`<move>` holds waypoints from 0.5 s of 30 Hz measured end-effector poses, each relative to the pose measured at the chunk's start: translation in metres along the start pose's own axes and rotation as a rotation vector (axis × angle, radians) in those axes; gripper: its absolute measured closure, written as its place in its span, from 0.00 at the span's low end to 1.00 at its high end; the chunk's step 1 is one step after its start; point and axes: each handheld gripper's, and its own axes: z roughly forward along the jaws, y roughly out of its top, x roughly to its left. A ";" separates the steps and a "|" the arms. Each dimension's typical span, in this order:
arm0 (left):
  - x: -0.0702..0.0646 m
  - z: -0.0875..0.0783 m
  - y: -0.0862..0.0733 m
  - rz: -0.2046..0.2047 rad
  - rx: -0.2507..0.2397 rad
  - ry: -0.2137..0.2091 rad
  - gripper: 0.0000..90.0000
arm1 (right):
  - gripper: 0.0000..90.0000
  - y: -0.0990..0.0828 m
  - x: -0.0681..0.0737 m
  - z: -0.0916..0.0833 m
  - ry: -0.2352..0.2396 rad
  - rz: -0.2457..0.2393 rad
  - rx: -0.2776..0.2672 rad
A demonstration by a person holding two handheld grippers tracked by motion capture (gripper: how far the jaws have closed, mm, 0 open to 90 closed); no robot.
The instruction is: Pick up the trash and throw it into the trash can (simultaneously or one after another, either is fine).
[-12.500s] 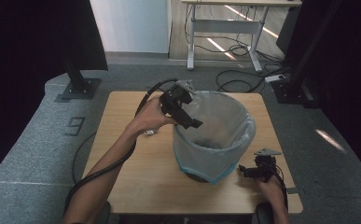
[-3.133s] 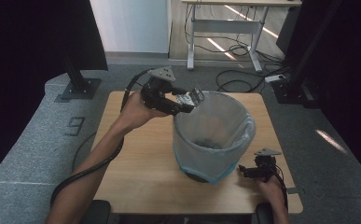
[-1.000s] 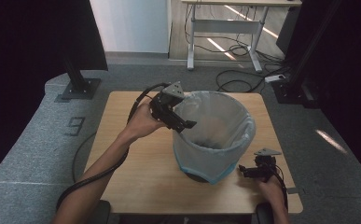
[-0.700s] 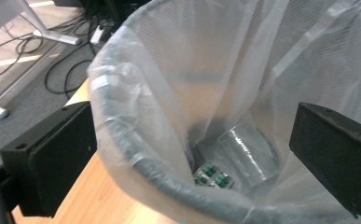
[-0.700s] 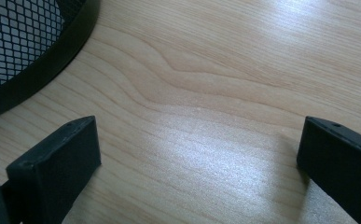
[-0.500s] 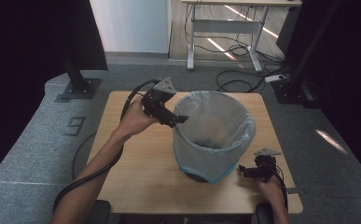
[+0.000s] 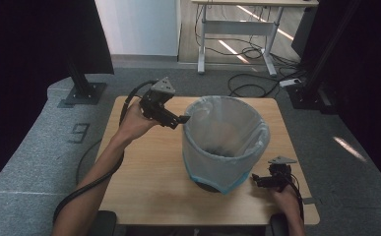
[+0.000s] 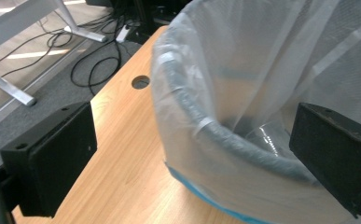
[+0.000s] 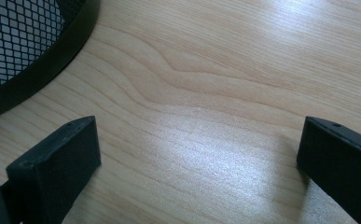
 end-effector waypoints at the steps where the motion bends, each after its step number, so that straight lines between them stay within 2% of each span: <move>1: 0.002 -0.001 -0.001 -0.005 0.000 0.004 0.01 | 0.00 0.000 0.000 0.000 0.000 0.000 0.000; 15: 0.023 -0.014 -0.023 -0.071 -0.013 0.080 0.01 | 0.00 0.000 0.000 0.000 0.000 0.000 0.000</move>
